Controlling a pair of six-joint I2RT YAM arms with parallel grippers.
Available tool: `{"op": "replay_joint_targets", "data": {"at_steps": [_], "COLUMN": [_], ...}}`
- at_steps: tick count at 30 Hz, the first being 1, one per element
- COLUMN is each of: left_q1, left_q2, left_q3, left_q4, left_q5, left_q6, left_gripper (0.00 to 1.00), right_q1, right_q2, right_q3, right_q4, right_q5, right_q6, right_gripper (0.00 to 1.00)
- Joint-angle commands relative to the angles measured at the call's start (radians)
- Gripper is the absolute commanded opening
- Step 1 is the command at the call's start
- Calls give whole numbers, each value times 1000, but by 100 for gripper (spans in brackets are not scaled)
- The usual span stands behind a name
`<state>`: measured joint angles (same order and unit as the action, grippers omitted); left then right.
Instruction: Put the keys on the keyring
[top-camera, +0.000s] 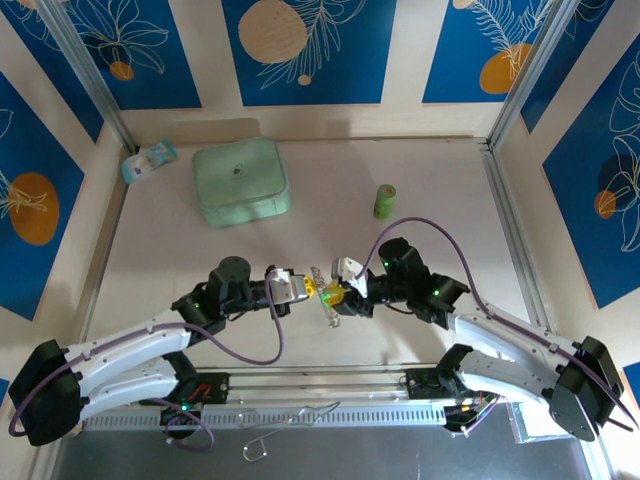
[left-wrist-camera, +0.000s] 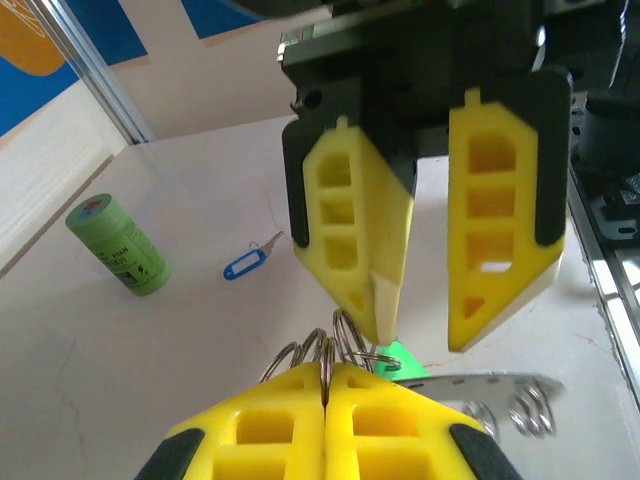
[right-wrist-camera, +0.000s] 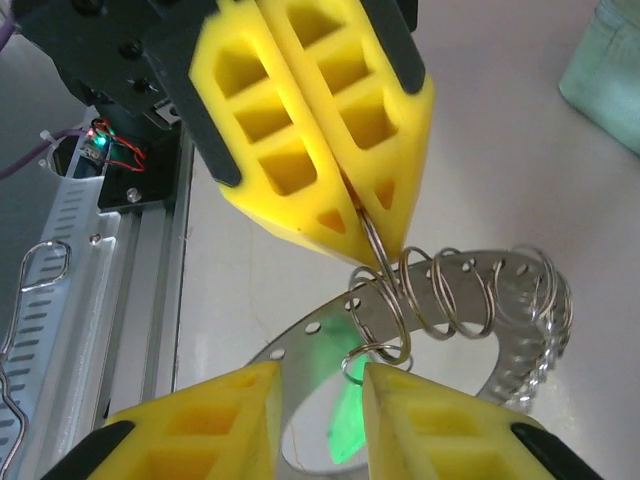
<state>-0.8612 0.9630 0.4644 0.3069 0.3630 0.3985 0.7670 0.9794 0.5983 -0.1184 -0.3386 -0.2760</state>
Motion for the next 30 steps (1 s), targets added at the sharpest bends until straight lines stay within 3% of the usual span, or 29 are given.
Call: {"op": "replay_joint_targets", "data": {"at_steps": [1, 9, 16, 22, 30], "left_q1": [5, 6, 7, 7, 7], "left_q2": [-7, -1, 1, 14, 24], "left_q3": [-9, -19, -23, -18, -11], "left_q4": [90, 113, 124, 132, 137], "left_q5": [27, 24, 22, -3, -42], "left_q6": [-7, -35, -48, -62, -82], "left_gripper": [0, 0, 0, 0, 0], "right_q1": [14, 42, 43, 52, 85], "right_q2": [17, 31, -6, -26, -59], "right_q3": [5, -5, -15, -14, -14], "right_q4": [38, 71, 54, 58, 3], "right_q5": [19, 43, 151, 4, -58], "right_q6": [17, 5, -17, -28, -64], "right_gripper": [31, 35, 39, 41, 37]}}
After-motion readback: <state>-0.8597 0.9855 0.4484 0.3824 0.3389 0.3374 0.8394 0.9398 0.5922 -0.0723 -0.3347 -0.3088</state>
